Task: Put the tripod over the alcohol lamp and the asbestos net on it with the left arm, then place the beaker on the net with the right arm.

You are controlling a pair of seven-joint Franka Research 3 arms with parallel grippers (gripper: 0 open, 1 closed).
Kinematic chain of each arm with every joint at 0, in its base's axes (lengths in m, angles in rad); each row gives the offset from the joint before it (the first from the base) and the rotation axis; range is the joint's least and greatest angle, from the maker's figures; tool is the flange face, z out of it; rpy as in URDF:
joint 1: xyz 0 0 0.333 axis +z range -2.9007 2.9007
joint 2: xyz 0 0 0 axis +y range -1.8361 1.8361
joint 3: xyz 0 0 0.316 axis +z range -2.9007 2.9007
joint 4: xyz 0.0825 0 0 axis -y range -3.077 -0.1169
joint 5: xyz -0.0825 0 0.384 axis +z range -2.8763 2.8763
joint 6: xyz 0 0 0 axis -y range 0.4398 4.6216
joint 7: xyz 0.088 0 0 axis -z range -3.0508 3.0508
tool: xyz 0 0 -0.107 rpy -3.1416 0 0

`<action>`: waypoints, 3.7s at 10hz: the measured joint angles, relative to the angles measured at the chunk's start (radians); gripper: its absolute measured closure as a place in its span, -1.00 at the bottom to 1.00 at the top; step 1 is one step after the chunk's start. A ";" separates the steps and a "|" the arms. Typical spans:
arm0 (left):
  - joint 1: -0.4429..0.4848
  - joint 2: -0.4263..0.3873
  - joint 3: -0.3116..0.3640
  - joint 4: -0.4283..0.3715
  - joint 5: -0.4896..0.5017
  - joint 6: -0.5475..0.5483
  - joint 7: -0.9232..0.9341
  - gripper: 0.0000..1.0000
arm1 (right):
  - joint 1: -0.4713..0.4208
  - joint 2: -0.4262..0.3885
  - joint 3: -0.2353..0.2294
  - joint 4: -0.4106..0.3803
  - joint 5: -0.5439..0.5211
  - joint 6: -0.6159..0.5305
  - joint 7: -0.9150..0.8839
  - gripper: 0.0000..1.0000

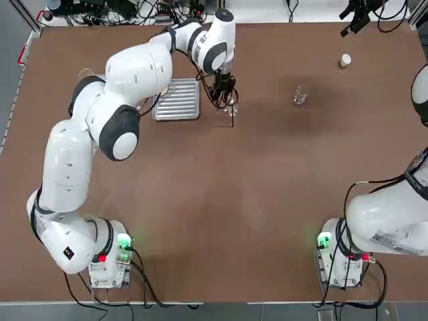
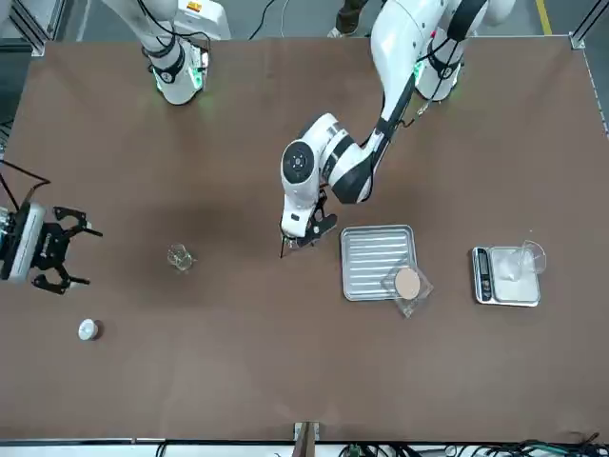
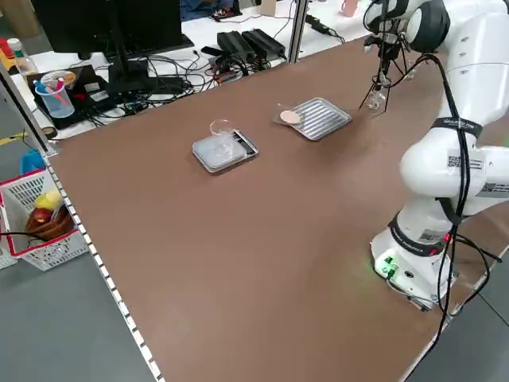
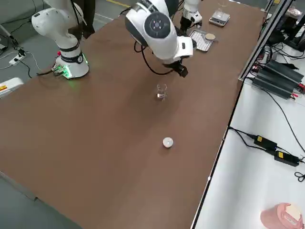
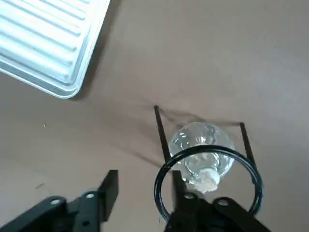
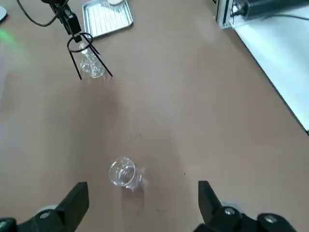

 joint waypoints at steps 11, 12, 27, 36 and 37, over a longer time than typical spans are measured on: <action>0.306 -0.212 -0.012 -0.099 -0.010 -0.108 0.393 -0.36 | -0.444 0.309 0.432 -0.125 0.147 0.003 -0.497 -1.00; 0.414 -0.234 -0.046 -0.127 -0.041 -0.104 0.507 -0.36 | -0.456 0.329 0.433 -0.144 0.152 0.004 -0.536 -1.00; 0.966 -0.023 -0.155 -0.194 -0.361 0.071 1.698 -0.70 | -0.610 0.531 0.488 -0.272 0.324 0.092 -0.942 -1.00; 0.981 0.084 -0.155 -0.189 -0.506 0.081 1.837 -0.62 | -0.524 0.532 0.397 -0.338 0.363 0.094 -0.910 -1.00; 0.978 0.091 -0.156 -0.189 -0.506 0.081 1.843 -0.59 | -0.517 0.532 0.390 -0.343 0.363 0.094 -0.911 -1.00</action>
